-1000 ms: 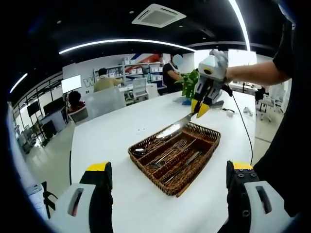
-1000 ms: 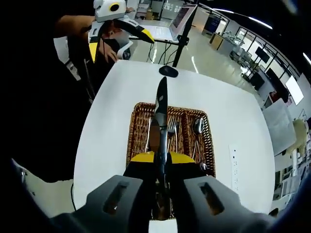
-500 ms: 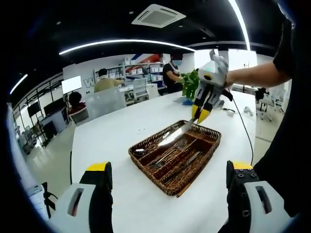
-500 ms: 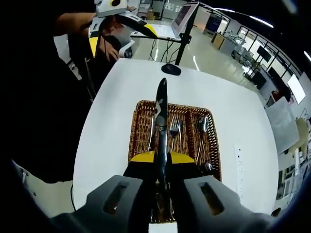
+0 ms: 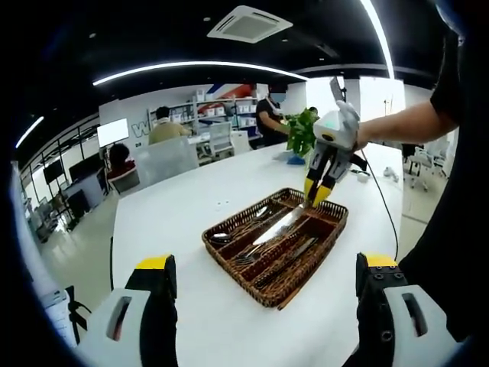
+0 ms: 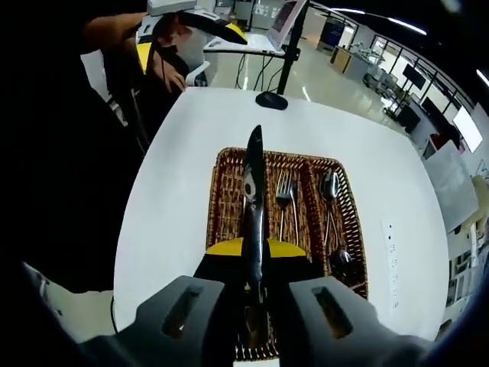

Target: Arrange the knives, forks, and spoons in their matching storage slots by inserting each utensil handle-first until every utensil is classified and aligned in the correct compartment

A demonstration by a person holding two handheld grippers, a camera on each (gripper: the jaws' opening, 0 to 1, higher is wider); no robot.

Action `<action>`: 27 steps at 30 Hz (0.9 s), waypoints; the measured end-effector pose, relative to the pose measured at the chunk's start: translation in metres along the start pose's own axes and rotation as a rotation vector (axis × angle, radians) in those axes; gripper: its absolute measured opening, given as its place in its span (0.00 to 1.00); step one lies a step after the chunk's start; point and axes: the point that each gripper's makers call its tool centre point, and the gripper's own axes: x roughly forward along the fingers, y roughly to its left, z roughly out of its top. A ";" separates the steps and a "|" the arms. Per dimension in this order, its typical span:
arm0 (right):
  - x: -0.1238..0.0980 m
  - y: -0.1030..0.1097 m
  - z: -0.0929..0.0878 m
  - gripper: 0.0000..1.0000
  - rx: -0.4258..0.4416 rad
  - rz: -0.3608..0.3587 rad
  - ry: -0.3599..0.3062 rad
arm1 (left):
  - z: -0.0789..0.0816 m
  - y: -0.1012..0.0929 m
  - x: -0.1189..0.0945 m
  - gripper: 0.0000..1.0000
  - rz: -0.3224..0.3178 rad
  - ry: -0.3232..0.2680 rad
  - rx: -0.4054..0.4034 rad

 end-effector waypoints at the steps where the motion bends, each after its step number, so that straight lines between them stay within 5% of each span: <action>1: 0.002 0.001 -0.001 0.06 0.000 0.002 -0.002 | 0.000 0.000 0.000 1.00 0.001 0.000 0.000; 27: 0.047 0.016 -0.025 0.06 0.040 0.052 0.012 | -0.003 0.000 0.000 1.00 0.009 0.004 -0.010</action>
